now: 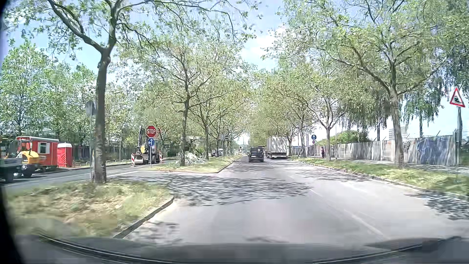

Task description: Follow the waypoints while adhering to traffic rules and regulations

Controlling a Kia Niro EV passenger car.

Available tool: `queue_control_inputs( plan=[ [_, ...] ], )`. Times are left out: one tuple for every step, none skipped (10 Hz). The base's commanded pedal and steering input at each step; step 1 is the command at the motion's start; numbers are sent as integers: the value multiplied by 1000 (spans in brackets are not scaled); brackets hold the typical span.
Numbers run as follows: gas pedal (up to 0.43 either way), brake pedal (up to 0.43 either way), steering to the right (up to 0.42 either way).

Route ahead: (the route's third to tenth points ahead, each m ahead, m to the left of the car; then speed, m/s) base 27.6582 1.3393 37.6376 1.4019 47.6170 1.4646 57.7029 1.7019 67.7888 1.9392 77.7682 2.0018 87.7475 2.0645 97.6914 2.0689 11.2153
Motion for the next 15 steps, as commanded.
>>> queue_control_inputs(
  plan=[
    [130, 30, 1],
    [130, 30, 1],
    [130, 30, 1],
    [130, 30, 1],
    [118, 30, 1],
    [118, 30, 1],
    [118, 30, 1],
    [118, 30, 1],
    [118, 30, 1],
    [118, 30, 1],
    [118, 30, 1],
    [118, 30, 1],
    [118, 30, 1],
    [118, 30, 1],
    [118, 30, 1]
  ],
)
